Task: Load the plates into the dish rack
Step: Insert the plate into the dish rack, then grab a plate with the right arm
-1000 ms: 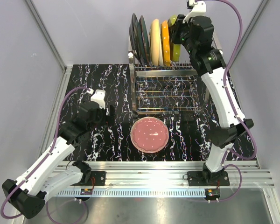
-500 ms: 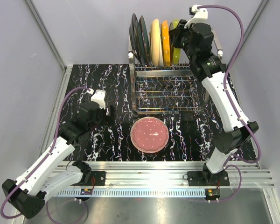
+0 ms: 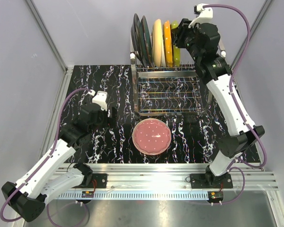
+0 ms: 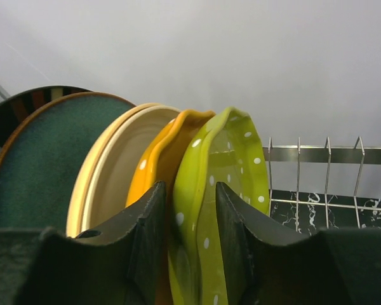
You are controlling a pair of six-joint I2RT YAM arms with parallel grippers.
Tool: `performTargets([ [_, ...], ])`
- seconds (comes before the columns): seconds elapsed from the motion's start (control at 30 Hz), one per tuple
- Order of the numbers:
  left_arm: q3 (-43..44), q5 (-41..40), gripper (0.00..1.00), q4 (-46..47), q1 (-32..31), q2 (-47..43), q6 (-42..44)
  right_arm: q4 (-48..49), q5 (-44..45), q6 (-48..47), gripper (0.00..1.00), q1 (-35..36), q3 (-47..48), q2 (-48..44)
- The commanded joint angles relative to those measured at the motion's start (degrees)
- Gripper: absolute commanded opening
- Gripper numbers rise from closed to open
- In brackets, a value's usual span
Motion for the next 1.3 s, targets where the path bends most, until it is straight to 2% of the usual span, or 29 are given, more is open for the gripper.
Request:
performTargets([
  [0.0, 0.27, 0.44, 0.99, 2.74, -0.31, -1.02, 0.80, 2.88, -1.91, 0.84, 0.45, -0.17, 1.94, -2.88],
  [0.3, 0.18, 0.27, 0.99, 2.74, -0.49, -1.20, 0.89, 0.69, -2.08, 1.28, 0.51, -0.09, 5.36, -3.58],
  [0.53, 0.18, -0.17, 0.99, 2.74, -0.58, -0.94, 0.97, -1.07, -4.53, 1.89, 0.58, -0.17, 3.88, -9.71],
  [0.63, 0.36, -0.26, 0.99, 2.65, -0.49, -0.59, 1.06, -1.33, -6.47, 2.07, 0.64, -0.17, -0.77, -14.63],
  [0.73, 0.53, -0.96, 0.99, 2.39, -0.49, -0.41, 1.06, -1.42, -8.92, 1.98, 0.71, 0.00, -9.88, -20.86],
  [0.9, 0.53, -2.98, 0.99, 2.30, -0.49, -0.32, 1.06, -2.38, -14.02, 2.33, 0.73, -0.08, -22.65, -32.99],
  [0.97, 0.54, -3.33, 0.99, 2.21, -0.40, -0.06, 1.15, -1.96, -16.31, 2.25, 0.78, 0.00, -33.25, -38.96],
  [1.0, 0.53, -3.34, 0.99, 2.12, -0.40, 0.03, 1.15, -1.52, -17.02, 2.16, 0.78, 0.00, -33.30, -41.09],
  [1.03, 0.62, -3.34, 0.99, 2.12, -0.40, 0.29, 1.15, -1.08, -17.72, 1.99, 0.77, 0.00, -38.96, -43.28],
  [1.13, 0.80, -3.42, 0.99, 1.95, -0.40, 1.17, 1.15, -0.72, -19.04, 1.81, 0.73, 0.00, -47.94, -51.02],
  [1.23, 1.24, -3.95, 0.99, 1.68, -0.23, 2.05, 1.24, -3.00, -19.92, 2.42, 0.72, 0.09, -52.45, -56.39],
  [1.27, 1.24, -3.86, 0.99, 1.60, -0.05, 2.31, 1.15, -3.70, -20.36, 2.68, 0.67, 0.00, -53.34, -57.27],
])
